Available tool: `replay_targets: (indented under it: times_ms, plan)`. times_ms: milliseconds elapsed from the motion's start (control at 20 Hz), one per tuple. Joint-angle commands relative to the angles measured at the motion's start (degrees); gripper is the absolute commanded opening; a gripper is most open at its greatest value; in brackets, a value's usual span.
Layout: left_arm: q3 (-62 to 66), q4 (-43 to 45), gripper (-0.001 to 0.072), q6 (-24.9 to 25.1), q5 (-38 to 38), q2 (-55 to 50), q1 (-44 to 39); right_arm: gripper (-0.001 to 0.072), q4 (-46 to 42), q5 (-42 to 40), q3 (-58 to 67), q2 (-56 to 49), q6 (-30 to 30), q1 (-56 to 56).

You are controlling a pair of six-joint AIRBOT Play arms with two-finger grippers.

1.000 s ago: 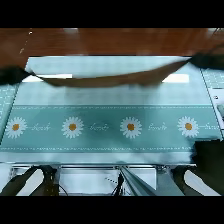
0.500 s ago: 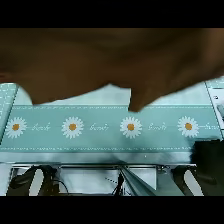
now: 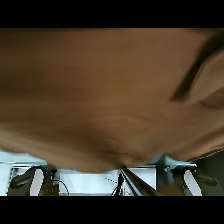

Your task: Fold the shirts.

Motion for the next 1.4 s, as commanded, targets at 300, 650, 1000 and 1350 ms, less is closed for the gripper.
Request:
replay_targets:
  times_ms: [300, 650, 1000, 1350]
  plan:
    - [-21.6, -2.4, 0.0017, 0.1, -0.2, -14.2, 0.2, 0.0023, -5.1, 9.8, 1.1, -28.9, -1.8, 8.9]
    - [-24.2, -6.5, 0.0018, 2.4, 16.2, -37.4, -3.1, 0.0023, -0.4, -15.1, 1.1, -51.7, 1.7, 12.2]
    - [-24.2, -9.3, 0.0018, 3.1, 27.3, -57.0, -10.7, 0.0023, 3.7, -24.3, 1.1, -65.1, 4.6, 12.2]
    - [-24.2, -7.9, 0.0018, 5.7, 23.3, -62.9, -11.5, 0.0023, -1.1, -16.2, 1.1, -68.6, 4.3, 12.2]
